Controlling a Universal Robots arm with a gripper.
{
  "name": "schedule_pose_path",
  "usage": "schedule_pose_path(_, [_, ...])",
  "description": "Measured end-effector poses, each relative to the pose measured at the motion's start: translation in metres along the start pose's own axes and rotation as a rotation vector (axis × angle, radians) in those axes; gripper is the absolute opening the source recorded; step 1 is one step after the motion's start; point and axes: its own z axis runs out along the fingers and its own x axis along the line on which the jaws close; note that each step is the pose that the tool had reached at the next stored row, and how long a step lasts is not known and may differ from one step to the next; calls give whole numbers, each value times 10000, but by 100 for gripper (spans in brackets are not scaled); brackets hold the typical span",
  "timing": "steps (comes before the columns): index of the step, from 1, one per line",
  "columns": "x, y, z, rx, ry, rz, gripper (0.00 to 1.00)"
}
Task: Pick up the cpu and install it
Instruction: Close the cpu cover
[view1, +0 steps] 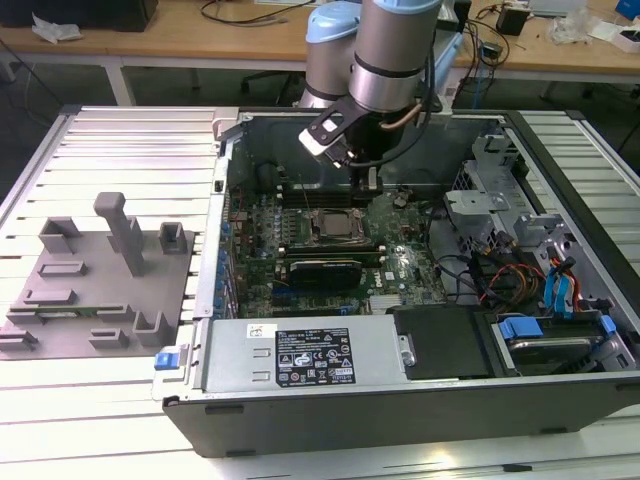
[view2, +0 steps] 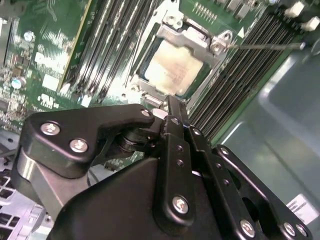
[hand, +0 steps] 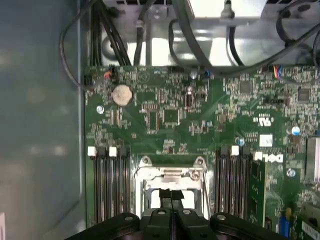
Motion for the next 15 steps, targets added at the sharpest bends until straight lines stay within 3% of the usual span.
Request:
schedule_pose_path(3, [-10,-59,25,-3,-2,-4,11])
schedule_pose_path(8, [-10,-65,26,-2,-3,-53,11])
schedule_pose_path(15, [-10,-66,27,37,-44,-1397,11])
